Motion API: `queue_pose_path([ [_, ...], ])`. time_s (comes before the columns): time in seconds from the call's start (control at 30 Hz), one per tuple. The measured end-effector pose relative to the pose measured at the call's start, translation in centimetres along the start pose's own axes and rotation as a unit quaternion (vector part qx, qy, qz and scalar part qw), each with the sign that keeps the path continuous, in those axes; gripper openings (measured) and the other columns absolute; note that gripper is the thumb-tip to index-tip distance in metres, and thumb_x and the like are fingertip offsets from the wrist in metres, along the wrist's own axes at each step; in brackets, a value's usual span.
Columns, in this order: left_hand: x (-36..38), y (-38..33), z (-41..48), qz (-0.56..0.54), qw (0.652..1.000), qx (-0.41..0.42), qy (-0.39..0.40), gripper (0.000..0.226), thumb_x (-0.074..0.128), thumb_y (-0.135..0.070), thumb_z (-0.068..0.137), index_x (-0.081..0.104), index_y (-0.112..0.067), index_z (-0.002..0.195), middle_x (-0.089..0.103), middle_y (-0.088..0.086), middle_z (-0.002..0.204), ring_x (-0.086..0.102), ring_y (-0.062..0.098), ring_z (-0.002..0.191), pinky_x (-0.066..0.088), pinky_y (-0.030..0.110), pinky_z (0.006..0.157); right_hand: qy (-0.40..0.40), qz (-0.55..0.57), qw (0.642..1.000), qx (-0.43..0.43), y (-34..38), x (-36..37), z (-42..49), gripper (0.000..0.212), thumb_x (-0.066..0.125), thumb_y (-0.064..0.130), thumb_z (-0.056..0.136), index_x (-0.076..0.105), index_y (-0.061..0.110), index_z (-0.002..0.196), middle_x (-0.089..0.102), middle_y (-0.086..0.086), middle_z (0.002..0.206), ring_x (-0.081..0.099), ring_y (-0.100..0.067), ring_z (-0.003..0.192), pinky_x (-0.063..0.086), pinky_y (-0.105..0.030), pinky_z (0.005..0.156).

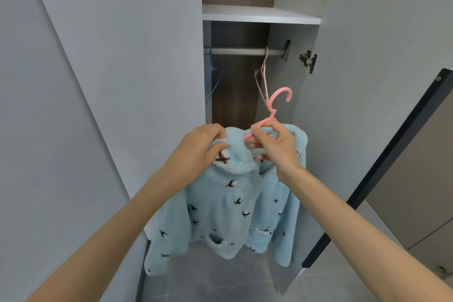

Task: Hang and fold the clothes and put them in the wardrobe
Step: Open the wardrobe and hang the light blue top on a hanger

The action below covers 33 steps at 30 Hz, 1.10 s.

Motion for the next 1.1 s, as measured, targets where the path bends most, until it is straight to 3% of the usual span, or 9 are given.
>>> queue_pose_path([
  [0.23, -1.5, 1.3, 0.6, -0.052, 0.998, 0.034, -0.009, 0.013, 0.065, -0.030, 0.088, 0.059, -0.025, 0.098, 0.056, -0.009, 0.095, 0.049, 0.001, 0.087, 0.036, 0.009, 0.080, -0.021, 0.063, 0.998, -0.004, 0.4, -0.4, 1.0, 0.011, 0.065, 0.012, 0.089, 0.063, 0.006, 0.098, 0.071, -0.013, 0.096, 0.072, -0.011, 0.074, 0.053, -0.016, 0.060],
  [0.37, -0.6, 5.9, -0.2, -0.120, 0.987, -0.087, 0.064, 0.055, 0.070, -0.040, 0.078, 0.046, -0.035, 0.128, 0.054, -0.011, 0.115, 0.051, 0.002, 0.104, 0.041, 0.018, 0.091, -0.048, 0.081, 0.995, -0.019, 1.0, -0.9, 1.6, 0.005, 0.067, 0.011, 0.087, 0.063, 0.010, 0.090, 0.067, -0.016, 0.107, 0.072, -0.015, 0.080, 0.054, -0.016, 0.065],
  [0.57, -1.1, 8.3, -1.3, -0.058, 0.990, -0.102, 0.073, 0.021, 0.046, -0.049, 0.086, 0.057, -0.032, 0.083, 0.054, -0.015, 0.057, 0.050, 0.001, 0.056, 0.034, 0.017, 0.056, -0.079, 0.069, 0.994, -0.031, 1.9, -1.1, 2.3, 0.009, 0.069, 0.011, 0.086, 0.062, 0.017, 0.083, 0.068, -0.011, 0.106, 0.072, -0.015, 0.079, 0.051, -0.011, 0.060],
  [0.7, -1.5, 7.8, -1.0, 0.036, 0.993, -0.074, 0.080, 0.035, 0.039, -0.039, 0.098, 0.051, -0.029, 0.129, 0.044, -0.016, 0.063, 0.048, 0.001, 0.060, 0.035, 0.014, 0.060, -0.115, 0.072, 0.991, -0.010, 1.4, -1.5, 2.7, 0.010, 0.069, 0.010, 0.085, 0.062, 0.017, 0.084, 0.067, -0.006, 0.104, 0.071, -0.012, 0.075, 0.051, -0.010, 0.059],
  [0.8, -1.9, 7.9, -1.4, 0.086, 0.992, -0.064, 0.065, 0.039, 0.038, -0.038, 0.099, 0.047, -0.029, 0.136, 0.055, -0.007, 0.068, 0.052, 0.014, 0.066, 0.037, 0.025, 0.065, -0.126, 0.077, 0.989, -0.002, 1.1, -2.0, 3.0, 0.010, 0.069, 0.010, 0.085, 0.062, 0.016, 0.085, 0.068, -0.006, 0.104, 0.071, -0.012, 0.074, 0.052, -0.010, 0.060],
  [0.9, -2.6, 9.0, -1.8, 0.083, 0.994, -0.067, 0.013, 0.035, 0.039, -0.039, 0.099, 0.055, -0.029, 0.129, 0.067, -0.001, 0.085, 0.059, 0.017, 0.073, 0.044, 0.031, 0.070, -0.132, 0.095, 0.987, -0.007, 1.1, -2.4, 3.0, 0.010, 0.069, 0.007, 0.085, 0.063, 0.010, 0.093, 0.069, -0.010, 0.101, 0.071, -0.010, 0.069, 0.052, -0.011, 0.062],
  [1.0, -1.9, 11.6, -2.0, 0.046, 0.992, -0.109, 0.036, 0.037, 0.032, -0.059, 0.092, 0.061, -0.036, 0.095, 0.060, -0.011, 0.070, 0.055, 0.009, 0.064, 0.038, 0.029, 0.061, -0.121, 0.101, 0.987, -0.027, 1.4, -1.7, 2.9, 0.011, 0.070, 0.005, 0.084, 0.062, 0.008, 0.091, 0.068, -0.009, 0.106, 0.071, -0.011, 0.068, 0.052, -0.013, 0.062],
  [1.03, -1.5, 12.2, -2.0, 0.036, 0.989, -0.129, 0.067, 0.034, 0.032, -0.064, 0.088, 0.057, -0.042, 0.093, 0.063, -0.013, 0.076, 0.058, 0.012, 0.071, 0.040, 0.028, 0.063, -0.119, 0.102, 0.987, -0.034, 1.5, -1.4, 2.8, 0.010, 0.070, 0.004, 0.083, 0.062, 0.007, 0.090, 0.066, -0.007, 0.108, 0.071, -0.012, 0.069, 0.052, -0.013, 0.062],
  [1.1, -0.7, 12.0, -1.8, -0.009, 0.983, -0.138, 0.123, 0.052, 0.044, -0.060, 0.081, 0.040, -0.047, 0.131, 0.054, -0.018, 0.123, 0.053, 0.008, 0.111, 0.042, 0.025, 0.090, -0.110, 0.099, 0.988, -0.042, 1.6, -0.8, 2.7, 0.010, 0.070, 0.003, 0.083, 0.063, 0.005, 0.090, 0.065, -0.005, 0.109, 0.072, -0.015, 0.072, 0.053, -0.015, 0.064],
])
Point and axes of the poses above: each hand's wrist, its own z-axis towards the middle knuckle, its own x-axis out of the palm, y = z × x, the point moved 10 cm from there along z, towards the middle knuckle
